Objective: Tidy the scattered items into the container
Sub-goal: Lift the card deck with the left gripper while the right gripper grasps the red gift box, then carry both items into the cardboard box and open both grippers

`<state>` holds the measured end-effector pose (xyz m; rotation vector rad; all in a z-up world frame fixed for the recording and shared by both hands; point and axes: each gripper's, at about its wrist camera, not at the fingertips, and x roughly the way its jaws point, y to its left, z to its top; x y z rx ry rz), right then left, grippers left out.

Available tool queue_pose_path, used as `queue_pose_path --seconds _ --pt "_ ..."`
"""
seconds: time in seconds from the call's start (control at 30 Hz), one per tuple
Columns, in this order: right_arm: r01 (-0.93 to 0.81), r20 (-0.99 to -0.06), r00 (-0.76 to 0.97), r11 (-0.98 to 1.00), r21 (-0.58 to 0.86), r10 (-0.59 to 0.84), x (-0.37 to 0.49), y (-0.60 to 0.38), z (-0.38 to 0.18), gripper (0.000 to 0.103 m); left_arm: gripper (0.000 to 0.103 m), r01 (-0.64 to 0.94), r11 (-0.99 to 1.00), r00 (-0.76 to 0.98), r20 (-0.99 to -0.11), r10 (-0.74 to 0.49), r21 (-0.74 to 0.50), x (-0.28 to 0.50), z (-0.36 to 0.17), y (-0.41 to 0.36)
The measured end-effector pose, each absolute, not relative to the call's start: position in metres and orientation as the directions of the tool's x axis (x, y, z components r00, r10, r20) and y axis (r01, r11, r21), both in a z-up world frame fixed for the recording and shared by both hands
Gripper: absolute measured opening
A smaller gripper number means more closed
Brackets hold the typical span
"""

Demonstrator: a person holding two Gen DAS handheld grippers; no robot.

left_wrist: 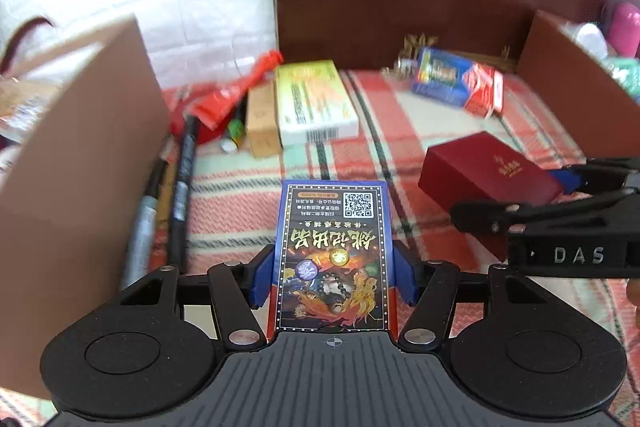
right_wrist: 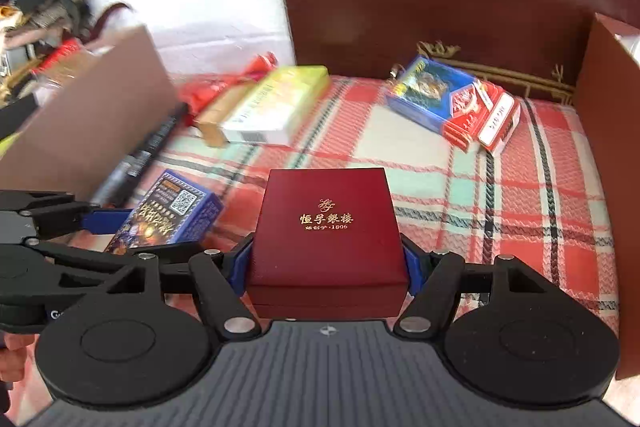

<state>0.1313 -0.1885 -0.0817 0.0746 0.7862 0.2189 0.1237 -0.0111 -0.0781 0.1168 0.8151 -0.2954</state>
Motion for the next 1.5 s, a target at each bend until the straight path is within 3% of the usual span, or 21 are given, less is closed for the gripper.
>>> queue_pose_path --seconds 0.33,0.63,1.0,1.07,1.13,1.2,1.5 --pt "-0.261 -0.607 0.747 0.959 0.107 0.271 0.12 -0.142 -0.025 0.074 0.061 0.267 0.963 0.736 -0.638 -0.227 -0.034 0.106 -0.017 0.039" --pt "-0.379 -0.536 0.765 0.922 0.076 0.358 0.144 -0.071 0.021 0.074 0.061 0.105 0.994 0.813 -0.578 -0.074 0.021 0.115 0.027 0.123" --pt "-0.467 -0.509 0.736 0.879 0.095 0.446 0.198 0.021 0.04 0.074 0.061 -0.043 0.998 0.793 -0.606 0.057 0.038 0.147 0.025 0.205" --pt "-0.48 -0.507 0.725 0.87 0.114 0.467 0.207 0.034 0.035 0.074 0.065 -0.051 0.997 0.785 -0.615 0.071 0.05 0.154 0.018 0.207" --pt "-0.496 -0.515 0.713 0.862 0.107 0.475 0.214 0.045 0.028 0.077 0.081 -0.058 0.996 0.776 -0.625 0.084 0.062 0.161 0.011 0.209" --pt "-0.478 -0.528 0.725 0.875 0.077 0.443 0.215 0.045 0.02 0.082 0.088 -0.055 0.997 0.766 -0.637 0.081 0.06 0.164 0.002 0.212" --pt "-0.44 -0.548 0.723 0.892 0.105 0.421 0.206 0.009 0.005 0.081 0.09 -0.027 1.0 0.763 -0.646 0.03 0.014 0.158 -0.004 0.2"
